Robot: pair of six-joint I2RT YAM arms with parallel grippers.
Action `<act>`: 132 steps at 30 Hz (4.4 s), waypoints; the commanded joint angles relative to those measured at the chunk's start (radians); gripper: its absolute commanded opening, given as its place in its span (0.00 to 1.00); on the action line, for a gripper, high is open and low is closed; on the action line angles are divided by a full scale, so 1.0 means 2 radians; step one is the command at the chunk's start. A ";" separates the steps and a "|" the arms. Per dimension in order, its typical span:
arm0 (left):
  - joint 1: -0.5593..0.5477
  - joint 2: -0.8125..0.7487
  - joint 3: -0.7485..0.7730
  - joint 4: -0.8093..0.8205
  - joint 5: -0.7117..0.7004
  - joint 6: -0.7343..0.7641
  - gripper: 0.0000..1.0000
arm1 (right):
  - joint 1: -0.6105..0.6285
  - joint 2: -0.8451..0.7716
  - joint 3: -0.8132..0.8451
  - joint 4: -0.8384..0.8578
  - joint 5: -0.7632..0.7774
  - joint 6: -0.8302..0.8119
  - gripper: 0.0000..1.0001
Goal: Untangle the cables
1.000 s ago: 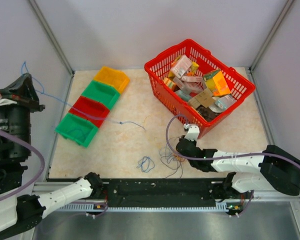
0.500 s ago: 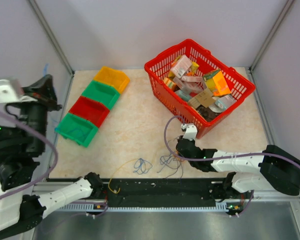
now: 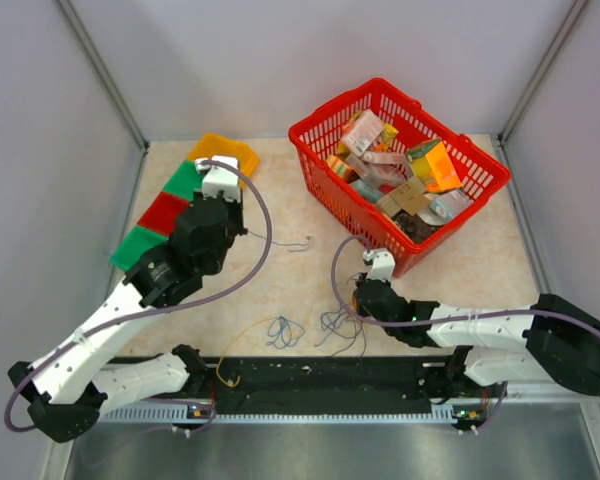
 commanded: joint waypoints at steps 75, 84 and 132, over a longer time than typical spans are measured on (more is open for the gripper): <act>-0.061 0.379 -0.122 0.006 0.106 -0.414 0.84 | -0.005 -0.024 -0.039 0.068 -0.045 0.005 0.04; -0.061 0.399 -0.102 0.007 0.083 -0.399 0.42 | -0.005 -0.029 -0.040 0.065 -0.045 0.007 0.04; 0.122 0.205 -0.323 0.128 0.269 -0.287 0.84 | -0.005 -0.058 -0.060 0.066 -0.049 0.011 0.05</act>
